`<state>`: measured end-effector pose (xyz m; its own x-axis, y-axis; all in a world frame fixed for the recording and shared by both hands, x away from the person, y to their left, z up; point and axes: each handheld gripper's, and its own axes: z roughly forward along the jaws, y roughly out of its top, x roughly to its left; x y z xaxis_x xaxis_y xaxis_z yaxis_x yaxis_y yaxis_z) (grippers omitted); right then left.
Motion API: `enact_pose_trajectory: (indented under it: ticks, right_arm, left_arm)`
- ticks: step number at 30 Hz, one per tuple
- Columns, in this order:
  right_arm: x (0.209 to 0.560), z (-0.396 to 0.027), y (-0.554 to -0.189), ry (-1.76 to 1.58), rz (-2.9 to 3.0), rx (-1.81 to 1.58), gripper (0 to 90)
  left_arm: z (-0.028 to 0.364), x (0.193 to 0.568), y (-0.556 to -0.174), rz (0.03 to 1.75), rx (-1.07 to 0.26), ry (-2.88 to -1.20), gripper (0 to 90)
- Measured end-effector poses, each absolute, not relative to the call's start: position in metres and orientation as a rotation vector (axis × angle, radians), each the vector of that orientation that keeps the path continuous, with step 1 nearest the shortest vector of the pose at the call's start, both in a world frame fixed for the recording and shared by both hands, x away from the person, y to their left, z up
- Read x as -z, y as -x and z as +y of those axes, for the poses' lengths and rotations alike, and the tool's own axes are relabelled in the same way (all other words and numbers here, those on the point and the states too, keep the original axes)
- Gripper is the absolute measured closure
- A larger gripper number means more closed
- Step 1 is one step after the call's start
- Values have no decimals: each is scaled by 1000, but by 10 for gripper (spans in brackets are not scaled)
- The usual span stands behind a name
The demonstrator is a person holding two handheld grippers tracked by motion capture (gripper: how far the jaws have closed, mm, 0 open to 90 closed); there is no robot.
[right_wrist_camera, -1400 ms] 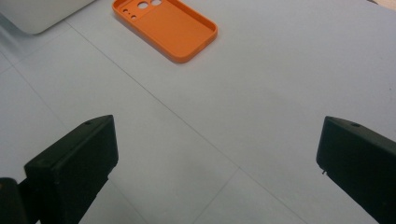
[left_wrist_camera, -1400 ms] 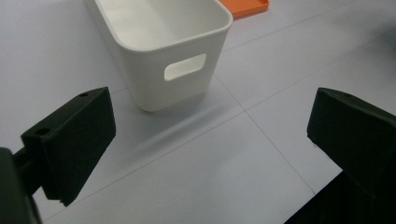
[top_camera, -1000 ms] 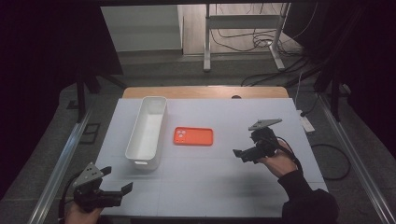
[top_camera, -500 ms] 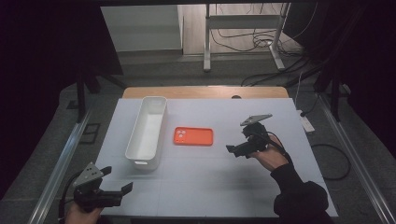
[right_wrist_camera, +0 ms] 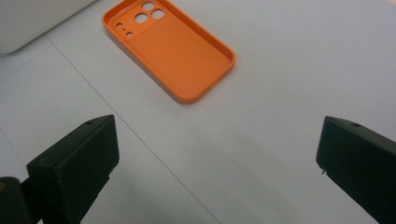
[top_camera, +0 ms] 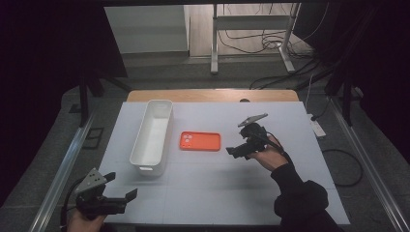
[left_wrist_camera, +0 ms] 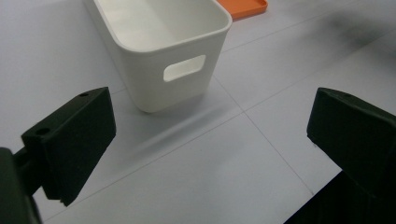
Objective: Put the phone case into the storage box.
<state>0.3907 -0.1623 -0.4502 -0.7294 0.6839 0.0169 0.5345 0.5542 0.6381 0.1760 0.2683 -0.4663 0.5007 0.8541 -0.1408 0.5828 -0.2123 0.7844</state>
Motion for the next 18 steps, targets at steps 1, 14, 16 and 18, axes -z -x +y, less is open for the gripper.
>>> enact_pose_trajectory:
  ticks: [1, 14, 16, 18]
  right_arm:
    - [451, -160, -392, -1028, 2560, -938, 0]
    - [455, -140, -408, -1064, 2596, -894, 0]
    - [456, -137, -411, -1066, 2599, -888, 0]
    - [457, -135, -413, -1065, 2603, -890, 0]
  left_arm:
    - [268, 466, -176, 1186, -412, -1913, 21]
    - [268, 466, -176, 1182, -412, -1914, 20]
    - [268, 466, -176, 1181, -412, -1915, 21]
    - [268, 466, -176, 1182, -412, -1915, 21]
